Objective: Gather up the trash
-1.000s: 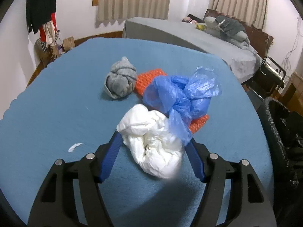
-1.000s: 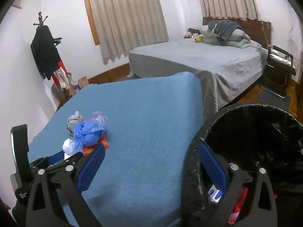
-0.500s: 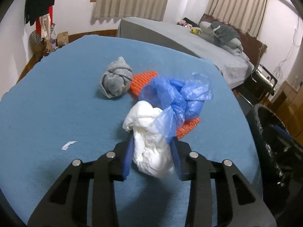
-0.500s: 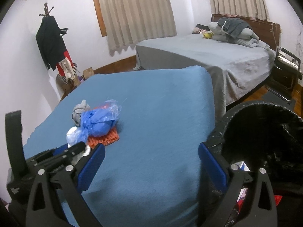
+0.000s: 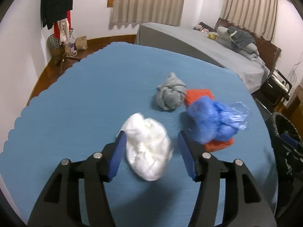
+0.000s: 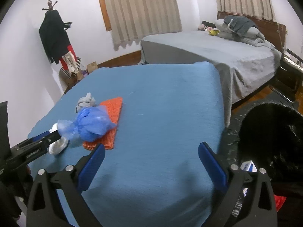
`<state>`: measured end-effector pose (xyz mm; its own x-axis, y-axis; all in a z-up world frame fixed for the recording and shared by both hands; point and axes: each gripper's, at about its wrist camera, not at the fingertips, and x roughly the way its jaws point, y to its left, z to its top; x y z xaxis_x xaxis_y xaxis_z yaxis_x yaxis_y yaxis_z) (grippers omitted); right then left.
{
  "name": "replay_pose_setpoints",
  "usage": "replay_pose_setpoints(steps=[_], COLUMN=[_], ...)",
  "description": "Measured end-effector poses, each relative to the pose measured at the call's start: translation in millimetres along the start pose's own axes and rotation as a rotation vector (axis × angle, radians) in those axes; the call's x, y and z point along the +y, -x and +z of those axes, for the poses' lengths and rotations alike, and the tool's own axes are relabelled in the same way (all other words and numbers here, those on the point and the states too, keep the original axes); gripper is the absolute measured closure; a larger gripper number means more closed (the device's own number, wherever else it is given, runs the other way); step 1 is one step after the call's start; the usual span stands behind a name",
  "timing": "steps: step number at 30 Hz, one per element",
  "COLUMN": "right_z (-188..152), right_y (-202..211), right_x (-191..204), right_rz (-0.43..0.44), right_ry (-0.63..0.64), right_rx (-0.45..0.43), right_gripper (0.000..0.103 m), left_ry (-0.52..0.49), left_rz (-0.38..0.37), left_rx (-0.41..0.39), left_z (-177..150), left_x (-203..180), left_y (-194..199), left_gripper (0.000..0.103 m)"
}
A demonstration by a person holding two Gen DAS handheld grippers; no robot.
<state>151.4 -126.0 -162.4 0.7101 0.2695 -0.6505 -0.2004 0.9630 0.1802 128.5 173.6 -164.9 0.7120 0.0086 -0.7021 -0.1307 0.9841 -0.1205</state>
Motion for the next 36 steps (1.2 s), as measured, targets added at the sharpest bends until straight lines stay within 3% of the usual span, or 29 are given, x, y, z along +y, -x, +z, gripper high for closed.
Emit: replay_pose_setpoints(steps=[6, 14, 16, 18, 21, 24, 30, 36], right_z=[3, 6, 7, 9, 12, 16, 25, 29], right_y=[-6, -12, -14, -15, -16, -17, -31, -57], right_x=[12, 30, 33, 37, 44, 51, 69, 92], right_rz=[0.016, 0.033, 0.035, 0.039, 0.048, 0.065, 0.110, 0.137], right_ry=[0.014, 0.042, 0.044, 0.047, 0.054, 0.058, 0.066, 0.092], right_rx=[0.000, 0.006, 0.005, 0.007, 0.005, -0.003, -0.001, 0.044], right_gripper=[0.006, 0.006, 0.006, 0.006, 0.006, 0.006, 0.006, 0.006], left_ry=[-0.017, 0.003, 0.005, 0.001, 0.003, 0.042, -0.002, -0.004], left_rz=[0.008, -0.041, -0.068, -0.122, -0.144, -0.157, -0.082, -0.034], left_rx=[0.010, 0.063, 0.068, 0.065, 0.055, 0.034, -0.050, -0.073], left_z=[-4, -4, -4, -5, -2, 2, 18, 27], left_x=[12, 20, 20, 22, 20, 26, 35, 42], left_y=[-2, -24, -26, -27, -23, -16, 6, 15], left_gripper=[0.040, 0.037, 0.044, 0.067, 0.072, 0.073, 0.073, 0.073])
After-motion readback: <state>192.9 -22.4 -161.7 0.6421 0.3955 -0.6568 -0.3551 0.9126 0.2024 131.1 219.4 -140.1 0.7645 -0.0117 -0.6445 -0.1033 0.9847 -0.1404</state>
